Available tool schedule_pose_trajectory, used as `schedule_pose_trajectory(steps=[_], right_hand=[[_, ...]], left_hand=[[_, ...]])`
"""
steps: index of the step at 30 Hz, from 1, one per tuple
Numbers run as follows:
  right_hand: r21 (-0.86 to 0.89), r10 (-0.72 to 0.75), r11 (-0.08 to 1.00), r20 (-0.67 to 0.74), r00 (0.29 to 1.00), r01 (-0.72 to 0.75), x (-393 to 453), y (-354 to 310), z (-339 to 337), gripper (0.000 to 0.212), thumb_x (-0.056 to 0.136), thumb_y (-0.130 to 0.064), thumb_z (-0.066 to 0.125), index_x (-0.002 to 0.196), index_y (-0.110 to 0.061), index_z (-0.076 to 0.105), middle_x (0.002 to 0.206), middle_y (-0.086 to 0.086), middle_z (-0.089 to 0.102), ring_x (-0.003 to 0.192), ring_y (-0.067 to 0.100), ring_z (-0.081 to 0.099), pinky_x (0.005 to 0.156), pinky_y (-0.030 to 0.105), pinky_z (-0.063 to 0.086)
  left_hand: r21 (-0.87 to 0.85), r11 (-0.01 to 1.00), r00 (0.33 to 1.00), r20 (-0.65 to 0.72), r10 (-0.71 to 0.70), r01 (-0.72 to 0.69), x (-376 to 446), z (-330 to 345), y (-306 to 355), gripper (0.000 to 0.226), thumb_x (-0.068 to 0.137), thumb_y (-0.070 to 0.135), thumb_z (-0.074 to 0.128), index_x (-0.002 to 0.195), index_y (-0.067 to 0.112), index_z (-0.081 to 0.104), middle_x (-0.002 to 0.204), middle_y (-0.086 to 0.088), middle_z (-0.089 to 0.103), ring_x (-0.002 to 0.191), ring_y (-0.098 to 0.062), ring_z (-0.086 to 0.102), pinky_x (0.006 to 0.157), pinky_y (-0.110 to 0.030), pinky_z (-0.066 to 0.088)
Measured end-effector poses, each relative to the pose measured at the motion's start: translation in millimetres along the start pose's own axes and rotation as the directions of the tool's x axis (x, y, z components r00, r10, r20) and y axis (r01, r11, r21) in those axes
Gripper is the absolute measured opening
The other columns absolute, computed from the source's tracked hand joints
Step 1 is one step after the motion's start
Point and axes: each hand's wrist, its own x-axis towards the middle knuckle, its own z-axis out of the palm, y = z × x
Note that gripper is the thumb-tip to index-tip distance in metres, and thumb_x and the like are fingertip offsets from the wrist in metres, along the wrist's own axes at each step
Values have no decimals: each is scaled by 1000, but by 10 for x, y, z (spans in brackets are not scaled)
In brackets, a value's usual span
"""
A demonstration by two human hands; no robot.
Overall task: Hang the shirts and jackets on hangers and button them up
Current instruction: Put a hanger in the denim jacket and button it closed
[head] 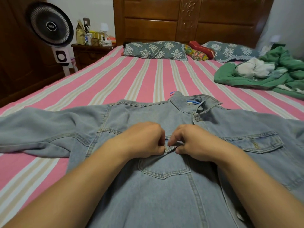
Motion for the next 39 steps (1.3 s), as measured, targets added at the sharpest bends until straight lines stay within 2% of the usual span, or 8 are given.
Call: schedule_pose_trajectory(steps=[5,11,18,23,26,28,33,39], right_hand=[[1,-54,999,-47,997,55,9,-33,84,27,78,-37,83,103,-31,75,103,-7,61,97,12,58,86,33,48],[63,-105,992,-89,991,111,26,80,122,28,85,-14,75,111,-25,76,97,-16,59,93,4,55,82,14,41],[84,-166,979,-184,969,184,58,105,267,21,82,-32,78,103,-37,78,87,-12,60,91,15,55,82,33,44],[133,-186,964,-277,943,229,75,95,284,32,92,-26,70,121,-39,71,84,-7,55,86,12,51,80,31,41],[192,-177,949,-329,928,249,91,85,282,28,93,-21,69,117,-34,74,85,-5,56,84,10,52,79,30,42],[119,-191,962,-347,918,245,111,92,309,20,91,-22,70,107,-32,76,86,-8,58,86,12,54,80,33,43],[20,-216,969,-408,887,245,120,115,365,4,86,-25,73,88,-26,76,82,-12,56,82,11,52,73,27,38],[-99,-249,968,-514,821,232,86,48,435,18,78,-27,64,66,-22,51,73,-12,38,73,10,37,62,30,32]], left_hand=[[-44,999,1000,28,2,0,12,-13,-26,33,76,50,58,90,25,74,86,3,70,80,-18,65,72,-37,55],[98,972,962,-151,227,-214,-16,25,-25,15,84,29,65,76,20,74,68,3,54,60,-24,57,52,-33,45],[45,947,926,-199,320,-318,-42,86,-104,10,82,22,64,73,20,67,71,4,55,58,-22,54,48,-36,45],[-98,951,904,-353,241,-292,-65,45,-229,13,87,22,66,79,16,75,77,5,60,63,-15,59,55,-36,48],[-137,942,886,-403,230,-307,-79,17,-232,13,88,22,67,82,15,76,79,5,61,64,-12,58,58,-34,49],[-110,947,883,-408,234,-302,-84,43,-224,13,88,22,68,81,15,75,79,5,61,65,-14,59,57,-35,49],[-159,946,903,-376,207,-283,-95,101,-252,9,88,22,71,85,16,77,83,6,63,69,-9,61,62,-30,50],[-513,858,979,-185,-89,-18,-71,92,-303,4,88,24,78,91,21,80,81,6,73,77,-10,65,68,-19,48]])
